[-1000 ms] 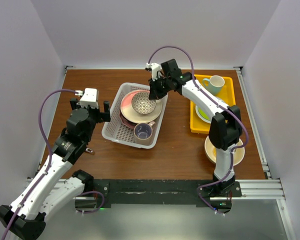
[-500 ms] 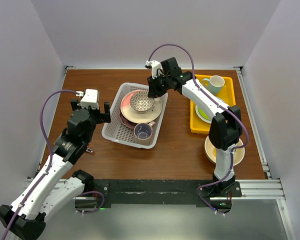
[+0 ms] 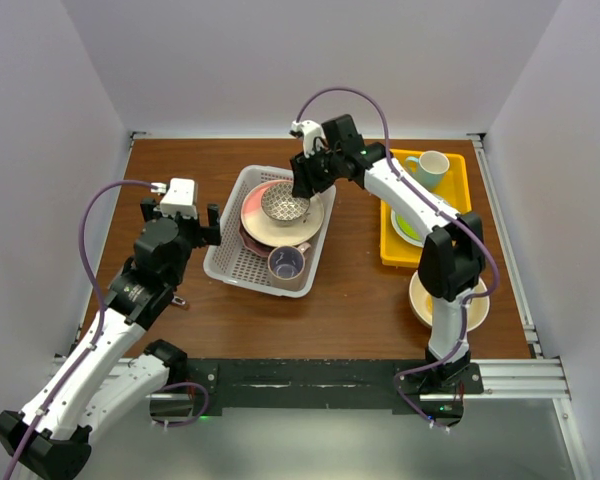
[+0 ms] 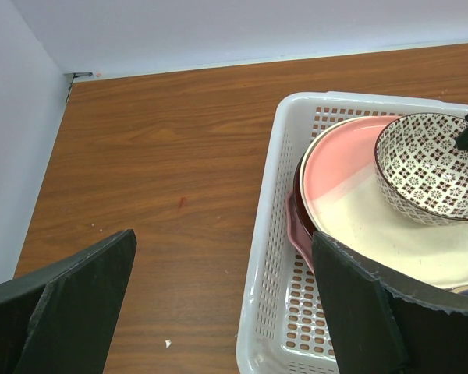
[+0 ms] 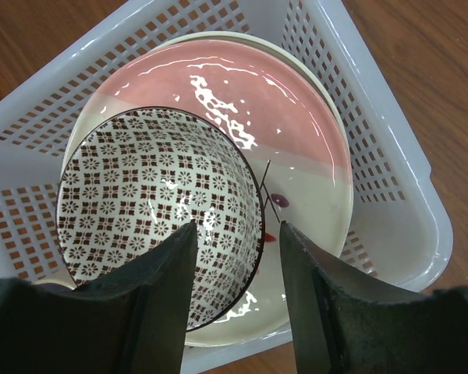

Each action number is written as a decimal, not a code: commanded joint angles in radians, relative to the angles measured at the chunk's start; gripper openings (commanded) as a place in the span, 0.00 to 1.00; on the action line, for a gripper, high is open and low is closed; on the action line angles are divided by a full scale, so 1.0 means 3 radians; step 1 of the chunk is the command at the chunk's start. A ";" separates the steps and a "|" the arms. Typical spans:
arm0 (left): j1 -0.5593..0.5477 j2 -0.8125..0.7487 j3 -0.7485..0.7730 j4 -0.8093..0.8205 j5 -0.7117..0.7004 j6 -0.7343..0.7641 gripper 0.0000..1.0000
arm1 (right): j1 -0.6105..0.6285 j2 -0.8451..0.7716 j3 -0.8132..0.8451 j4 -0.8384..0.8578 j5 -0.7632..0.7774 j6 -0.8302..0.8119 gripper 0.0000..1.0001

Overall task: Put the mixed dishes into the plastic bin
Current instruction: Place the bowl in the plastic bin.

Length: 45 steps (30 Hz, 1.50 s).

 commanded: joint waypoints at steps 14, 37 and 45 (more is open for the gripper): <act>0.0021 -0.0045 -0.0011 0.0207 0.0041 -0.0034 1.00 | 0.0024 -0.0683 -0.0154 0.0057 0.0004 -0.0309 0.64; 0.0026 0.0016 -0.0022 0.0452 0.1728 -0.0749 1.00 | -0.1622 -0.2928 -0.2199 0.0674 -0.1310 -0.0648 0.90; -0.0830 0.0562 0.0142 0.0708 0.1875 -0.1557 1.00 | -0.2292 -0.3220 -0.2410 0.0854 -0.0534 -0.0064 0.97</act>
